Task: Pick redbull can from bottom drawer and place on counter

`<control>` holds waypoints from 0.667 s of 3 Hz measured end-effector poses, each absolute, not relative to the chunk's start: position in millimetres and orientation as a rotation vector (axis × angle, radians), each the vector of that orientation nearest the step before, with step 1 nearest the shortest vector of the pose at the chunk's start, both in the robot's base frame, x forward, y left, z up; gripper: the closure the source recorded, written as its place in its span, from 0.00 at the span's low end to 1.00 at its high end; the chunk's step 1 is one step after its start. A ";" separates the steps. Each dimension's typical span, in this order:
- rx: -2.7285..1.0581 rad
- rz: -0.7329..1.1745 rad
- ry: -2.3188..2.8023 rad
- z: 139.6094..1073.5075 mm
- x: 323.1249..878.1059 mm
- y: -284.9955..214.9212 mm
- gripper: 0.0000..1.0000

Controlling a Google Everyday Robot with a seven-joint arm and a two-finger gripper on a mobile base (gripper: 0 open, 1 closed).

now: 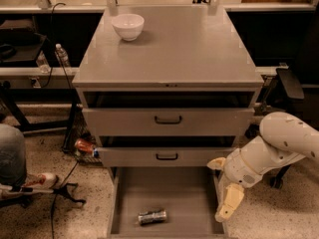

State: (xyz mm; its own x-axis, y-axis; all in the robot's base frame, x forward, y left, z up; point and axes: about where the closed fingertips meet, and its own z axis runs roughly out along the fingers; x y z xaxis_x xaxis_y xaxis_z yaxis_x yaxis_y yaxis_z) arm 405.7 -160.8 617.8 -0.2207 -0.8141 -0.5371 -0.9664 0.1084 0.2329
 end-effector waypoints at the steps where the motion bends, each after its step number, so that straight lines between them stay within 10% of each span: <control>1: -1.780 0.807 2.057 603.8 407.6 -158.6 0.00; 2: -1.834 0.827 1.898 557.3 412.4 -147.2 0.00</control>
Offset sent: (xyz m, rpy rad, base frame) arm 0.0114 0.0222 -0.1023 0.1474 -0.1498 0.1886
